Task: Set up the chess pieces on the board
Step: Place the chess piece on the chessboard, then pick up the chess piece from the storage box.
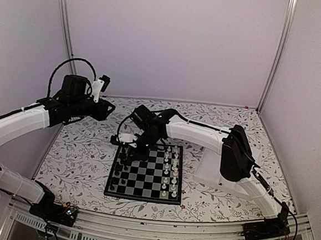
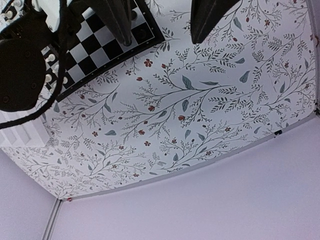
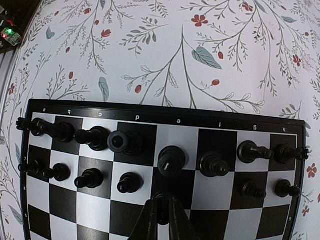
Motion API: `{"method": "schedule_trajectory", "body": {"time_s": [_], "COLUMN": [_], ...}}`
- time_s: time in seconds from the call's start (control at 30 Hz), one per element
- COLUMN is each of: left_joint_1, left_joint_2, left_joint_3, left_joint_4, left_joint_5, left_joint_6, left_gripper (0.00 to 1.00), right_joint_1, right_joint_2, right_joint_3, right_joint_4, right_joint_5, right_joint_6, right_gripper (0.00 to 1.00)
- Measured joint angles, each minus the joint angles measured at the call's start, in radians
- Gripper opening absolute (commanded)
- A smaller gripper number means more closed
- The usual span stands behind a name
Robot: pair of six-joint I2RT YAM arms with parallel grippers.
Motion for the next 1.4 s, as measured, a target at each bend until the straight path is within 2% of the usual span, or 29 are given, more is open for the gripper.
{"method": "schedule_trajectory", "body": {"time_s": [0.3, 0.57, 0.97, 1.17, 1.33, 1.4], "left_joint_1": [0.002, 0.004, 0.005, 0.005, 0.005, 0.005], "left_joint_2": [0.000, 0.000, 0.002, 0.011, 0.018, 0.020], "left_joint_3": [0.000, 0.000, 0.000, 0.000, 0.000, 0.000], "left_joint_4": [0.000, 0.000, 0.000, 0.000, 0.000, 0.000], "left_joint_5": [0.007, 0.018, 0.022, 0.021, 0.027, 0.042], "left_joint_6": [0.000, -0.004, -0.007, -0.008, -0.006, 0.000], "left_gripper": [0.43, 0.44, 0.44, 0.44, 0.43, 0.43], "right_joint_1": [0.006, 0.011, 0.016, 0.008, -0.015, -0.043], "right_joint_2": [0.024, 0.028, 0.015, -0.140, -0.374, -0.498], "right_joint_3": [0.001, 0.002, -0.014, -0.138, -0.261, -0.370], "right_joint_4": [0.008, 0.023, 0.029, 0.002, 0.002, 0.014], "right_joint_5": [0.000, -0.001, 0.028, 0.045, 0.049, 0.051], "right_joint_6": [0.000, 0.004, 0.011, 0.011, 0.010, 0.009], "right_gripper": [0.10, 0.29, 0.37, 0.44, 0.45, 0.45]}}
